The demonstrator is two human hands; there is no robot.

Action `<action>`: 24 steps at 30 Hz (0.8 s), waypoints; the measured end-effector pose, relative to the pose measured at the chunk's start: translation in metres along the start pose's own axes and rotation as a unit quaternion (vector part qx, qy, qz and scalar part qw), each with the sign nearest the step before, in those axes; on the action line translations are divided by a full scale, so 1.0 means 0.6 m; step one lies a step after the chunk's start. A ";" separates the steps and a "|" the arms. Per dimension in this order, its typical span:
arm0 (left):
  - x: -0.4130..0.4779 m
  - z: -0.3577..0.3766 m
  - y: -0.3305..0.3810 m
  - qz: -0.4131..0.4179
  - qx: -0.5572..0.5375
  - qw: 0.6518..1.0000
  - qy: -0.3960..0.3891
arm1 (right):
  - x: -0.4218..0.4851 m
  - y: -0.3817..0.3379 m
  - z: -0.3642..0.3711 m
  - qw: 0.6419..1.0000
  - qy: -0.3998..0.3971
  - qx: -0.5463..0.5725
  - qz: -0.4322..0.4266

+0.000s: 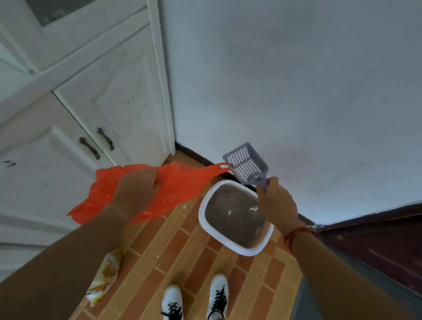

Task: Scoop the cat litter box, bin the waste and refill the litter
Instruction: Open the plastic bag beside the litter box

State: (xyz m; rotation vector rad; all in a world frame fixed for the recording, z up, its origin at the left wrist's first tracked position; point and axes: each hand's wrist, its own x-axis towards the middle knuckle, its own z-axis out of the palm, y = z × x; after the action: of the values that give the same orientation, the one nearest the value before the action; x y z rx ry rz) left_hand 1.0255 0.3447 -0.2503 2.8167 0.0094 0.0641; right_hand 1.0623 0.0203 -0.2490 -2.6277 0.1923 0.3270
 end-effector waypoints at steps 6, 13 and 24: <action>0.015 0.103 -0.030 -0.061 -0.015 0.998 -0.010 | 0.085 0.047 0.097 0.999 -0.034 0.014 -0.005; 0.028 0.344 -0.105 -0.090 0.002 0.996 -0.015 | 0.191 0.118 0.316 0.998 -0.043 -0.002 -0.055; 0.049 0.802 -0.257 -0.093 -0.003 0.996 0.004 | 0.347 0.267 0.719 0.992 -0.069 0.045 -0.094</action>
State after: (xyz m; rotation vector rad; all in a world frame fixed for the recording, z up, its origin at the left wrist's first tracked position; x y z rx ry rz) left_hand 1.0766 0.3383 -0.7537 2.7949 0.2735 0.0320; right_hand 1.1471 0.0713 -0.7443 -2.4994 -0.0837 0.4218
